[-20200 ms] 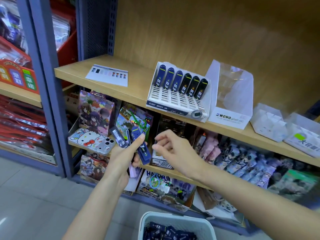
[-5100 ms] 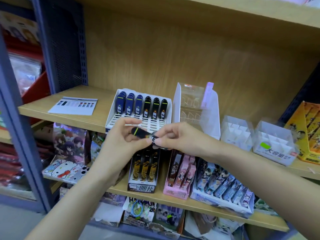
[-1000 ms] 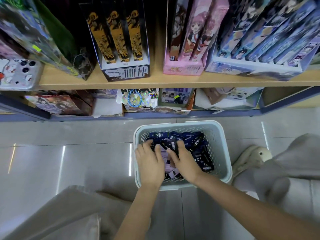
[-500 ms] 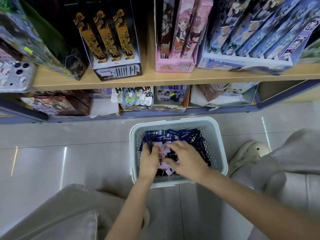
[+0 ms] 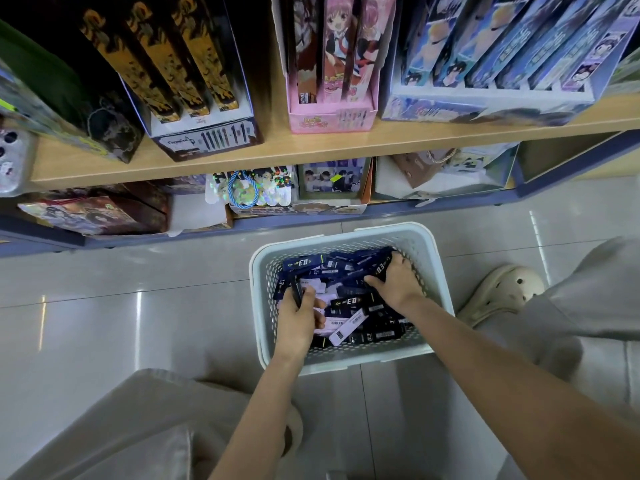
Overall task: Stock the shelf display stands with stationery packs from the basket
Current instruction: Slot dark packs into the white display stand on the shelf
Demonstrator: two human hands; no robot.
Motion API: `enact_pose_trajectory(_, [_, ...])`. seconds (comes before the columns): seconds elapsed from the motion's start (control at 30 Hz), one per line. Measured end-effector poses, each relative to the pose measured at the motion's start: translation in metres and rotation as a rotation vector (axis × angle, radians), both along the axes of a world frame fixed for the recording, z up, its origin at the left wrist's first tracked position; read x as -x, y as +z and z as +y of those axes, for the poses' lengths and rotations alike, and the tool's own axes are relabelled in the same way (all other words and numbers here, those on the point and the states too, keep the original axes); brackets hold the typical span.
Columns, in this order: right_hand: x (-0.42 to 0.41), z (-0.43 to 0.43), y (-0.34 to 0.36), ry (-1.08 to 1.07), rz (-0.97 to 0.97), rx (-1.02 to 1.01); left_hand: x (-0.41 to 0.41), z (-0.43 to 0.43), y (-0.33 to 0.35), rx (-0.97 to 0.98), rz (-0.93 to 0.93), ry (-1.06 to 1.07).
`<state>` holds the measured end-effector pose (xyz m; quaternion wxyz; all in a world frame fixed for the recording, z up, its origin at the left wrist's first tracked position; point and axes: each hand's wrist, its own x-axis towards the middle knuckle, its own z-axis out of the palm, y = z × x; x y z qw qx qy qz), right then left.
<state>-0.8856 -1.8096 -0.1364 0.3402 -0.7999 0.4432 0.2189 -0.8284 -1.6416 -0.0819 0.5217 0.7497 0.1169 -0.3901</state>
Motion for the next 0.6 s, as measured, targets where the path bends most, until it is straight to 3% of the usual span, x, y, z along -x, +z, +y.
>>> enact_pose_trajectory(0.3, [-0.006,-0.002,-0.007,-0.310,-0.117,-0.174,0.003,-0.005,0.000,-0.094,0.057,-0.022])
enact_pose_trajectory(0.43, [-0.021,0.004,-0.010,-0.491,-0.138,-0.111,0.004,-0.004,-0.002,-0.090,0.075,-0.027])
enact_pose_trajectory(0.6, [-0.016,0.012,-0.018,-0.450,-0.008,-0.095,0.004,-0.004,0.000,-0.095,0.054,-0.036])
